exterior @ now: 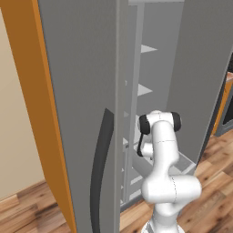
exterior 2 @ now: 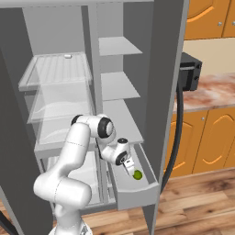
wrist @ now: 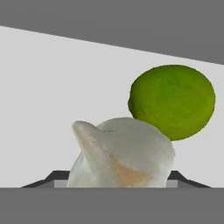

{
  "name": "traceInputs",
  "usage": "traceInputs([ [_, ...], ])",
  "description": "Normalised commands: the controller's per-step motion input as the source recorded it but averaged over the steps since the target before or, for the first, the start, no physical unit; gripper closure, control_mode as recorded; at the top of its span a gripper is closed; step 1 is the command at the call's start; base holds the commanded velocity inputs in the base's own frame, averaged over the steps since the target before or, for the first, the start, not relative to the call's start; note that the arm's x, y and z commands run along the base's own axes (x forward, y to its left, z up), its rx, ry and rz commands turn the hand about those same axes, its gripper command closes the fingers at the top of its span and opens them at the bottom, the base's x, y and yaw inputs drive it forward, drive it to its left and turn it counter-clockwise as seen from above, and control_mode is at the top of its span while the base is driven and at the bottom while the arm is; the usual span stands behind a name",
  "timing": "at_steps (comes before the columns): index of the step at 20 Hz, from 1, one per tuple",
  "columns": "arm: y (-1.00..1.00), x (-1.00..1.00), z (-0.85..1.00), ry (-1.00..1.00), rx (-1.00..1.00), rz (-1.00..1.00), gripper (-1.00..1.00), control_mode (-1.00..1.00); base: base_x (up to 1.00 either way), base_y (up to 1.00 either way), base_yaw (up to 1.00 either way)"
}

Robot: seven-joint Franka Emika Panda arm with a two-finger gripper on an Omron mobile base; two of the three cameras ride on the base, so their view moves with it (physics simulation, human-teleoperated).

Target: Take the lime and garlic from the fridge shelf and place them in the freezer drawer to begin freezing them.

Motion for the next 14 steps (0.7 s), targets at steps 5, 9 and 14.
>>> traceInputs([
  [5, -0.1, 0.0, 0.04, 0.0, 0.01, 0.0, -1.0, -1.0, 0.0, 0.0, 0.0],
  [9, -0.02, -0.16, 0.53, -0.05, 0.04, 0.0, -1.0, -1.0, 0.0, 0.0, 0.0],
  [14, 0.0, -0.65, 0.96, -0.2, 0.0, -0.02, -1.0, -1.0, 0.0, 0.0, 0.0],
])
